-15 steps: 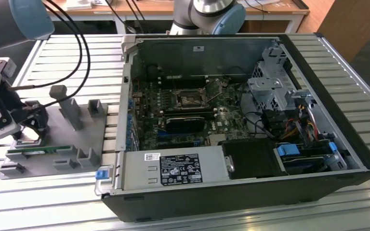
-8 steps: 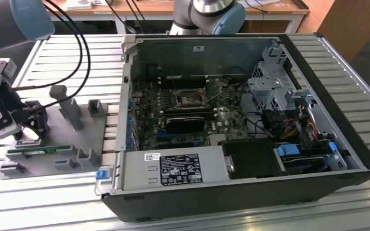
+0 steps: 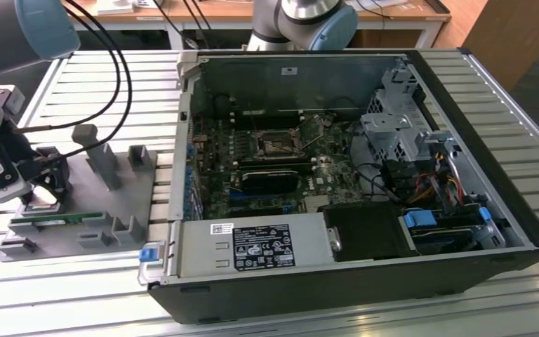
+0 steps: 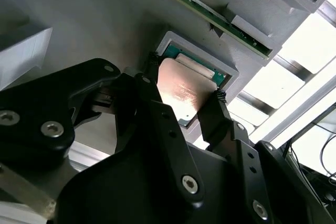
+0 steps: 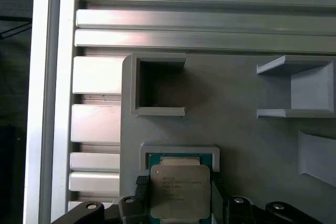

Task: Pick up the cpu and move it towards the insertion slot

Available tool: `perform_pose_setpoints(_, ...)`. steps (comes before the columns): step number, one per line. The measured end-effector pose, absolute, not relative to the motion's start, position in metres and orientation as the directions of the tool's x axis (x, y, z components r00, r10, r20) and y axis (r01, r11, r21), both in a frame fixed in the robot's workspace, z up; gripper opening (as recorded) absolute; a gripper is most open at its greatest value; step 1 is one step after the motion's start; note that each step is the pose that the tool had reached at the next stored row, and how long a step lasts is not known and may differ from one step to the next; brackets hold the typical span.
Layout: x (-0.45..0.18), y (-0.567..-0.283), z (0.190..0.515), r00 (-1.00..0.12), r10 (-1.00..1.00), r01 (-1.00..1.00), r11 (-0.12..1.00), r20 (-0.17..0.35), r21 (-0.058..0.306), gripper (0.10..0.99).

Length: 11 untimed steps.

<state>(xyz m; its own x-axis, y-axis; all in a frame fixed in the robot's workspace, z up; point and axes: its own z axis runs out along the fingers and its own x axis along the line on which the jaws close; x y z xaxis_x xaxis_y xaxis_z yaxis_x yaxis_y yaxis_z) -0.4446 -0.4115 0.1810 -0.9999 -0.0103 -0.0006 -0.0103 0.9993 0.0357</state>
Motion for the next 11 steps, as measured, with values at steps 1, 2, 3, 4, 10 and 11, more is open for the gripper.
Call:
perform_pose_setpoints(1, -0.445, -0.412, 0.181, -1.0, -0.01, -0.01, 0.999, -0.001, 0.036, 0.545)
perform_pose_setpoints(2, -0.445, -0.412, 0.181, -1.0, -0.01, -0.01, 0.999, -0.001, 0.036, 0.545)
perform_pose_setpoints(3, -0.445, -0.412, 0.181, -1.0, -0.01, -0.01, 0.999, -0.001, 0.036, 0.545)
perform_pose_setpoints(4, -0.445, -0.412, 0.181, -1.0, -0.01, -0.01, 0.999, -0.001, 0.036, 0.545)
perform_pose_setpoints(10, -0.445, -0.412, 0.191, -1.0, -0.01, -0.01, 0.999, -0.001, 0.036, 0.545)
perform_pose_setpoints(11, -0.445, -0.412, 0.192, -1.0, -0.01, -0.01, 0.999, -0.001, 0.036, 0.545)
